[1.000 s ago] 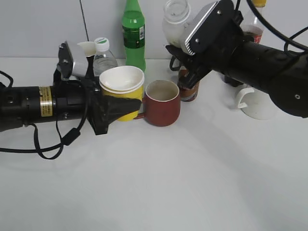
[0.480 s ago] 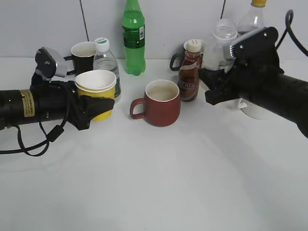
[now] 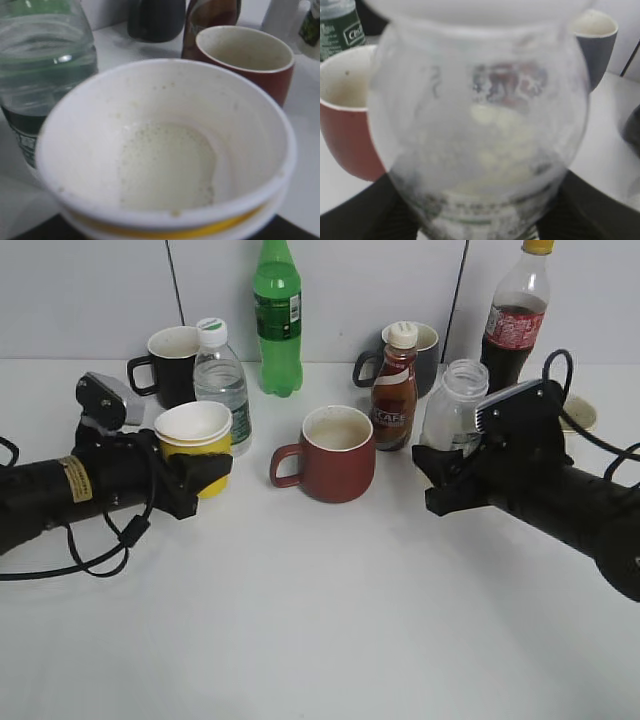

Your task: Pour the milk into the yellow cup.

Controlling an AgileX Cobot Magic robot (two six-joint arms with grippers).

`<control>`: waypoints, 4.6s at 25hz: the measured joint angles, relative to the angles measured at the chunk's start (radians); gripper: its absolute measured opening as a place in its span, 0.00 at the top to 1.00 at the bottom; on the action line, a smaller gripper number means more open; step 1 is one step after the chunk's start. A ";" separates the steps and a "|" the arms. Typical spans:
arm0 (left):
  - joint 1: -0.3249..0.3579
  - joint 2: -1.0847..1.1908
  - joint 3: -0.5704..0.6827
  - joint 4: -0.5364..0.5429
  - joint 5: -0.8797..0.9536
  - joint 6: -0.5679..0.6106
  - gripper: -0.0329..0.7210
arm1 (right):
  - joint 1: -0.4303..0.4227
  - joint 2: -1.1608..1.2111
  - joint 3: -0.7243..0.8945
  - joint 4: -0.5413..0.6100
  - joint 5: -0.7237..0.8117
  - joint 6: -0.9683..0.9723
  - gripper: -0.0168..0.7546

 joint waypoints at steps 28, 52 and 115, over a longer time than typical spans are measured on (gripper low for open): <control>0.000 0.232 -0.058 -0.098 -0.149 0.149 0.21 | 0.000 0.138 0.000 0.054 -0.125 -0.042 0.42; 0.000 0.074 0.110 -0.153 -0.051 0.149 0.18 | -0.006 0.200 -0.038 0.067 -0.146 -0.042 0.22; -0.179 -1.986 0.167 -0.698 2.058 0.246 0.41 | 0.136 -1.953 0.054 0.307 2.047 -0.042 0.21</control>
